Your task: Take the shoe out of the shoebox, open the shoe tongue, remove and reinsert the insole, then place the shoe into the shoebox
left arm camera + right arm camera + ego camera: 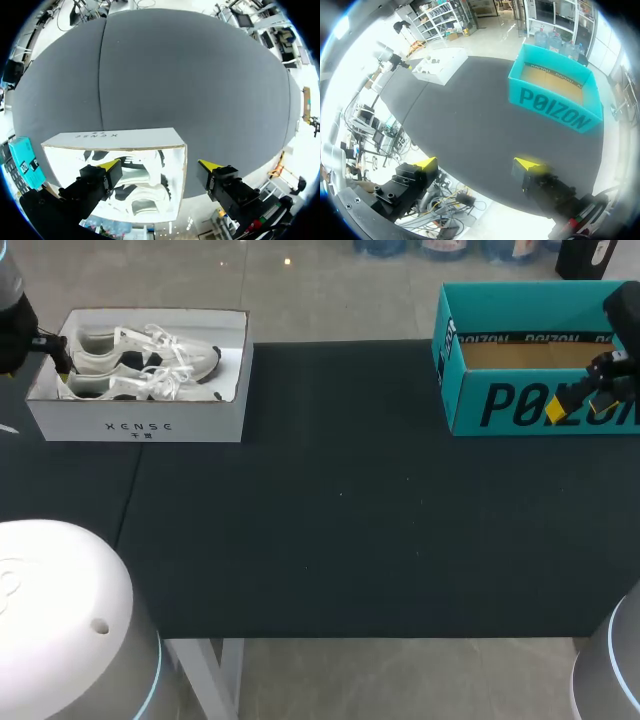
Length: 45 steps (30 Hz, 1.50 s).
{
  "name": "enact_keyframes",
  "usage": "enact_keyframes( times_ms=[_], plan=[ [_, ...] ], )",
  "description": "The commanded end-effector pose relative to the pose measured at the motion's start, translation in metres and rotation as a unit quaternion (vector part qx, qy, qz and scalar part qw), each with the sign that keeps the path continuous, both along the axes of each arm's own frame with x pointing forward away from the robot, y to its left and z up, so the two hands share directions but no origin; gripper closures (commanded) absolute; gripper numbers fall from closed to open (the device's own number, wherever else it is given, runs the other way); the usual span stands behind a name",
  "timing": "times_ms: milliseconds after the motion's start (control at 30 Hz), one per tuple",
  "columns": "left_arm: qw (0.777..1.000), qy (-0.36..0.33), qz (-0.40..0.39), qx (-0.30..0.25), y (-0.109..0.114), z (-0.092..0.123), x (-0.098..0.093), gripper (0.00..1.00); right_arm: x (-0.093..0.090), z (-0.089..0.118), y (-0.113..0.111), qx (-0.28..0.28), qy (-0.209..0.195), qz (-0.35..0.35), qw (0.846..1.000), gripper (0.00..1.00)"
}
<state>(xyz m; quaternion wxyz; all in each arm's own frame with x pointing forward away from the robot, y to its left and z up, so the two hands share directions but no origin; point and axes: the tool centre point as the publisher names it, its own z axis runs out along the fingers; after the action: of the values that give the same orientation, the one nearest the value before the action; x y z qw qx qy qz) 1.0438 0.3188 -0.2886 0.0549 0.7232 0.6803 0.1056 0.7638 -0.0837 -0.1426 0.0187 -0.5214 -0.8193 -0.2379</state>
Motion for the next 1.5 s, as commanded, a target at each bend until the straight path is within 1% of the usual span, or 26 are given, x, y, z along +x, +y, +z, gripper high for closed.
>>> enact_keyframes(
  times_ms=[33,233,633,833,1067,1100,1167,1200,1233,1267,1333,1367,1400,1433,1500],
  plan=[
    [1.0,0.012,0.003,-0.002,-0.004,-0.012,0.025,0.0,0.001,-0.001,0.0,-0.001,0.001,0.0,1.0,0.0],
    [1.0,0.018,0.016,-0.008,-0.007,-0.027,0.035,0.0,0.001,-0.001,0.0,-0.001,0.001,0.0,1.0,0.0],
    [0.999,0.033,0.029,-0.013,-0.006,-0.05,0.044,0.0,0.001,-0.001,0.0,-0.001,0.001,0.0,1.0,0.0],
    [0.999,0.036,0.029,-0.012,-0.005,-0.055,0.045,0.0,0.001,-0.001,0.0,-0.001,0.001,0.0,1.0,0.0],
    [0.999,0.033,0.031,-0.015,-0.004,-0.055,0.05,0.0,0.001,-0.001,0.0,-0.001,0.001,0.0,1.0,0.0],
    [0.999,0.032,0.031,-0.015,-0.004,-0.056,0.051,0.02,0.001,-0.001,0.0,-0.001,0.001,0.0,1.0,0.0],
    [0.999,0.032,0.032,-0.016,-0.005,-0.057,0.052,0.22,0.001,-0.001,0.0,-0.001,0.001,0.0,1.0,0.0],
    [0.999,0.031,0.031,-0.017,-0.005,-0.058,0.052,0.47,0.001,-0.001,0.0,-0.001,0.001,0.0,1.0,0.0],
    [0.999,0.031,0.032,-0.018,-0.006,-0.059,0.053,0.56,0.001,-0.001,0.0,-0.001,0.001,0.0,1.0,0.0],
    [0.999,0.032,0.032,-0.018,-0.006,-0.059,0.053,0.62,0.001,-0.001,0.0,-0.001,0.001,0.0,1.0,0.0],
    [0.999,0.032,0.032,-0.02,-0.008,-0.059,0.053,0.67,0.001,-0.001,0.0,-0.001,0.001,0.0,1.0,0.0],
    [0.999,0.032,0.032,-0.021,-0.008,-0.06,0.053,0.71,0.001,-0.001,0.0,-0.001,0.001,0.0,1.0,0.0],
    [0.999,0.033,0.032,-0.022,-0.008,-0.06,0.053,0.78,0.001,-0.001,0.0,-0.001,0.001,0.0,1.0,0.0],
    [0.999,0.033,0.032,-0.023,-0.009,-0.06,0.053,0.82,0.001,-0.001,0.0,-0.001,0.001,0.0,1.0,0.0],
    [0.999,0.032,0.031,-0.022,-0.009,-0.061,0.053,0.85,0.001,-0.001,0.0,-0.001,0.001,0.0,1.0,0.0]
  ],
)
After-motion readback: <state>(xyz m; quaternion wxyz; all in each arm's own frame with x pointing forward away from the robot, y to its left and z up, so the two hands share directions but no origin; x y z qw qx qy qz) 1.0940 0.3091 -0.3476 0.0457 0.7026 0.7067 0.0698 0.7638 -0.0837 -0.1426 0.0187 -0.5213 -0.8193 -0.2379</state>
